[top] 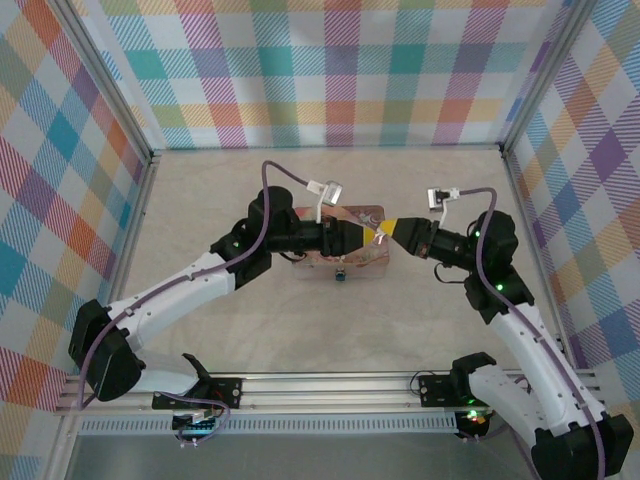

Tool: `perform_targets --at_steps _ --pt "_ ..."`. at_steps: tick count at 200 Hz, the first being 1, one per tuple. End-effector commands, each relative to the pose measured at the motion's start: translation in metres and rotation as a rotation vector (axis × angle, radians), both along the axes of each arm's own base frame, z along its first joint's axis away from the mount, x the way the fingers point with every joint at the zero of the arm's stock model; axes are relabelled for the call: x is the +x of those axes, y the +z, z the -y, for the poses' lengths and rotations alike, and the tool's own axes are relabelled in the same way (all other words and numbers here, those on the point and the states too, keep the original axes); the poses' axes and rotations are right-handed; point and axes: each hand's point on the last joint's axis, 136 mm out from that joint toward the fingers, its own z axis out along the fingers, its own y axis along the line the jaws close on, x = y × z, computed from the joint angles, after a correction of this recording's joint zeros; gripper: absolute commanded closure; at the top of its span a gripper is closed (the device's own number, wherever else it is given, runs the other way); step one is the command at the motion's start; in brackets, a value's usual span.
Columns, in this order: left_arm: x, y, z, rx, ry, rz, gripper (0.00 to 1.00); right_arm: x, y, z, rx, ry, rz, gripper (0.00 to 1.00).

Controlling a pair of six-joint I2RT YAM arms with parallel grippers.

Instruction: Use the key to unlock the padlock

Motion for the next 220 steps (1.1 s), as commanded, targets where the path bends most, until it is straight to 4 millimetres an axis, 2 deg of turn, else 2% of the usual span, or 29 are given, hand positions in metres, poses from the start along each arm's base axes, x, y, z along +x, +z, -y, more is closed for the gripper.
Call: perform_targets --at_steps 1,25,50,119,179,220 --pt "0.007 0.038 -0.011 -0.148 0.087 0.028 0.45 0.007 0.029 0.017 0.109 -0.145 0.098 1.00" --pt "0.003 0.040 -0.009 -0.166 0.104 0.037 0.39 0.012 0.022 0.025 0.138 -0.221 0.077 1.00" --pt "0.001 0.043 -0.004 -0.184 0.100 0.037 0.36 0.014 0.015 0.024 0.141 -0.236 0.062 1.00" --pt "-0.004 0.042 0.022 -0.190 0.044 0.021 0.37 0.012 0.021 0.018 0.162 -0.202 0.079 1.00" --pt "-0.007 0.047 0.027 -0.202 0.027 0.034 0.40 0.016 0.011 0.014 0.167 -0.189 0.045 1.00" --pt "-0.009 0.051 0.029 -0.214 0.012 0.044 0.50 0.017 0.005 0.014 0.164 -0.199 0.034 1.00"
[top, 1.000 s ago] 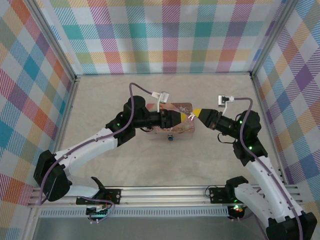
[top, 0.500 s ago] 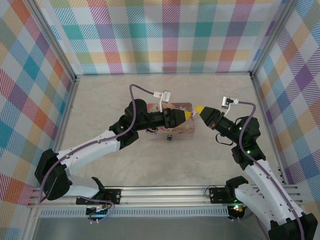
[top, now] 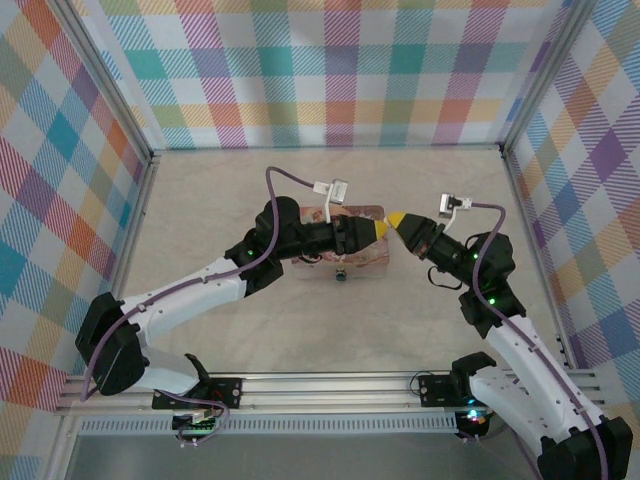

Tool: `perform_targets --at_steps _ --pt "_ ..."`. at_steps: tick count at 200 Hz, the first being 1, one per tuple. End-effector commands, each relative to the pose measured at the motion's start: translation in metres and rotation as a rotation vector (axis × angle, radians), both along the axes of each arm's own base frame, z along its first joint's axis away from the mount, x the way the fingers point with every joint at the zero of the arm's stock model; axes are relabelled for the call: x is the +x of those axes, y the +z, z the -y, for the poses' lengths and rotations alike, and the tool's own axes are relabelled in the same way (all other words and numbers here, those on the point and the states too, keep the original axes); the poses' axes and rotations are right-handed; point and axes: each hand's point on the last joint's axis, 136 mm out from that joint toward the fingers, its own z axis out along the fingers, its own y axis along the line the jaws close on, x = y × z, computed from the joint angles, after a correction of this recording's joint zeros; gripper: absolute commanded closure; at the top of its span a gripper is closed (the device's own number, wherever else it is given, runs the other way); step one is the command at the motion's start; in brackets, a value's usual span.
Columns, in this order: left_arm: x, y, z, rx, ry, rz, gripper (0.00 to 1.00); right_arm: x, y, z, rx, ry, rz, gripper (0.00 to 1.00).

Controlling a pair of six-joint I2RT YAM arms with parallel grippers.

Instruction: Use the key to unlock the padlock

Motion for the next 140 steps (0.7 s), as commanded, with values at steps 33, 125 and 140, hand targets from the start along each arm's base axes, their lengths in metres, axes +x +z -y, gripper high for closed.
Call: perform_targets --at_steps 33,125,140 --pt "-0.0084 0.0308 0.0057 -0.070 -0.040 0.069 0.65 -0.0018 0.0061 0.0021 0.023 -0.016 0.037 1.00" --pt "-0.0093 0.0301 -0.0007 -0.014 -0.018 0.095 1.00 -0.0078 0.0014 0.0031 -0.008 -0.013 0.039 1.00" --pt "-0.0114 0.0301 -0.0023 0.001 -0.022 0.100 1.00 -0.0097 -0.0010 0.0027 -0.025 -0.008 0.038 1.00"
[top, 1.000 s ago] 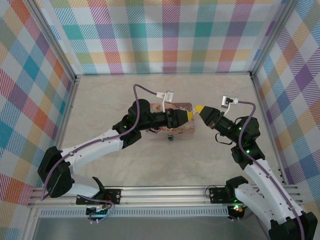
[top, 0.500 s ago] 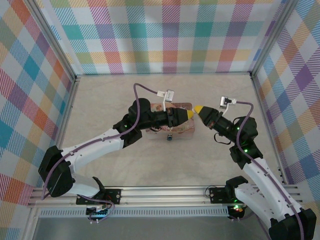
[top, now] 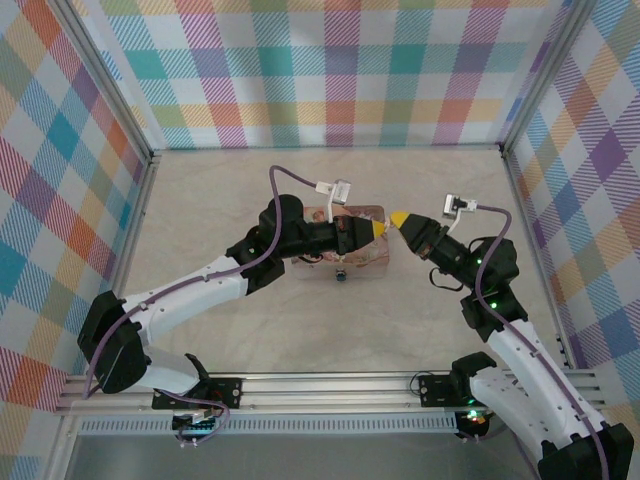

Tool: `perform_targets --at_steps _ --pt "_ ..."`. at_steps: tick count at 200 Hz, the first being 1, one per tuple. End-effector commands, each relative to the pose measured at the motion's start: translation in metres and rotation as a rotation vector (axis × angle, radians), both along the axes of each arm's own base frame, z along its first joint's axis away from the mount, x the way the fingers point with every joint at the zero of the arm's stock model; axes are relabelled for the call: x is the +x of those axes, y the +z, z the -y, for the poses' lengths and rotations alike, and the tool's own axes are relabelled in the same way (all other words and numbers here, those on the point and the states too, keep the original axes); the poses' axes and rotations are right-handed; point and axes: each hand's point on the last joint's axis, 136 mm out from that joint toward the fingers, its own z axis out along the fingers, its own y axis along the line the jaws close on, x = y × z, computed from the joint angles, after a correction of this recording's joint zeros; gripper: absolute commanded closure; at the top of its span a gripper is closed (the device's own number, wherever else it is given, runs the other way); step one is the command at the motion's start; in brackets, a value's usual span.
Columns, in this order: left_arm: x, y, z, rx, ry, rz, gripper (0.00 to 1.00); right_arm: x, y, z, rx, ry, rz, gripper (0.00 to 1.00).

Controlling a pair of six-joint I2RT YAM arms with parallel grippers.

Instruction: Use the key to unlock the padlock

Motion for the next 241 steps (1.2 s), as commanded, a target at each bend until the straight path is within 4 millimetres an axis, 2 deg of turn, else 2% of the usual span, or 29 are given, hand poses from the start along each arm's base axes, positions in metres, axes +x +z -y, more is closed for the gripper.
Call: perform_targets --at_steps 1,6,14,19,69,92,121,138,154,166,202,228,241 --pt "-0.014 0.036 -0.005 -0.042 -0.023 0.096 1.00 -0.005 -0.008 -0.002 -0.042 0.011 0.001 1.00" --pt "-0.014 0.035 -0.006 -0.034 -0.023 0.097 1.00 -0.006 -0.009 -0.002 -0.049 0.015 0.000 1.00" --pt "-0.014 0.034 -0.006 -0.023 -0.022 0.096 0.91 -0.006 -0.010 -0.003 -0.054 0.020 -0.002 1.00" --pt "-0.014 0.033 -0.006 -0.019 -0.023 0.095 0.89 -0.007 -0.009 -0.004 -0.054 0.026 0.001 1.00" --pt "-0.015 0.034 -0.006 -0.015 -0.029 0.096 0.94 -0.009 -0.008 -0.008 -0.056 0.055 0.010 1.00" --pt "-0.014 0.034 -0.008 -0.012 -0.021 0.098 0.85 -0.010 -0.009 -0.008 -0.060 0.057 0.012 1.00" --pt "-0.014 0.033 -0.009 -0.012 -0.021 0.097 0.83 -0.010 -0.007 -0.006 -0.056 0.050 0.019 1.00" --pt "-0.014 0.032 -0.009 -0.012 -0.019 0.092 0.84 -0.009 -0.006 -0.006 -0.049 0.044 0.019 1.00" --pt "-0.015 0.031 -0.009 -0.013 -0.022 0.094 0.91 -0.009 -0.008 -0.005 -0.046 0.042 0.016 1.00" --pt "-0.015 0.031 -0.010 -0.013 -0.023 0.095 1.00 -0.009 -0.008 -0.006 -0.043 0.043 0.015 1.00" --pt "-0.013 0.030 -0.014 0.007 -0.007 0.098 1.00 -0.010 -0.015 -0.007 -0.070 0.051 0.003 1.00" --pt "-0.008 0.018 -0.020 0.114 0.028 0.088 1.00 -0.012 -0.031 -0.003 -0.174 0.035 -0.045 0.53" --pt "-0.007 0.008 -0.023 0.194 0.027 0.078 1.00 -0.012 -0.040 0.002 -0.235 0.025 -0.067 0.43"
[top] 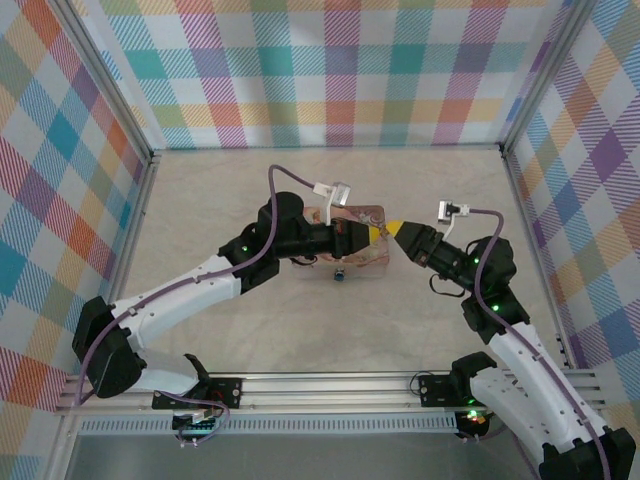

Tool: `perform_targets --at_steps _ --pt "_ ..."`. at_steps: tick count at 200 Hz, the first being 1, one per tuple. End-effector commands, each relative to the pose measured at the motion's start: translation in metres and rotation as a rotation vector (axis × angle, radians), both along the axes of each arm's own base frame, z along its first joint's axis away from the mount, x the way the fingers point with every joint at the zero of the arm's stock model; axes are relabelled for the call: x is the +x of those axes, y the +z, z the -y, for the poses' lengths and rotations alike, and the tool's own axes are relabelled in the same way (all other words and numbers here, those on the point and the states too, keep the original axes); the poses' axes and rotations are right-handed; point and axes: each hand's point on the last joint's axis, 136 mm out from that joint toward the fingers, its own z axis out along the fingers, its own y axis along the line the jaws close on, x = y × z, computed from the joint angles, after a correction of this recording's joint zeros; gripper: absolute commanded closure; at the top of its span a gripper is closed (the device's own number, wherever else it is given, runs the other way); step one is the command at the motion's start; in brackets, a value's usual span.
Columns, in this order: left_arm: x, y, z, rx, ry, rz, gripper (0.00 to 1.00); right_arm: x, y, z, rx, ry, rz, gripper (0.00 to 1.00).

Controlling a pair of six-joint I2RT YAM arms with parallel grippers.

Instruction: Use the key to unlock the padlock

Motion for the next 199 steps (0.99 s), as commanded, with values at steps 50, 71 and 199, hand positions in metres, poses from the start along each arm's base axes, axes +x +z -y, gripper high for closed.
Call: perform_targets --at_steps 50,71,199 --pt "-0.013 -0.023 -0.022 0.322 -0.066 -0.019 1.00 -0.012 -0.019 0.009 -0.275 0.041 -0.004 0.42" --pt "-0.019 -0.030 -0.024 0.372 -0.110 -0.037 1.00 -0.014 -0.017 0.004 -0.282 0.102 0.006 0.39" --pt "-0.037 -0.012 -0.016 0.302 -0.290 -0.030 1.00 -0.052 -0.001 -0.021 -0.137 0.460 0.112 0.68"
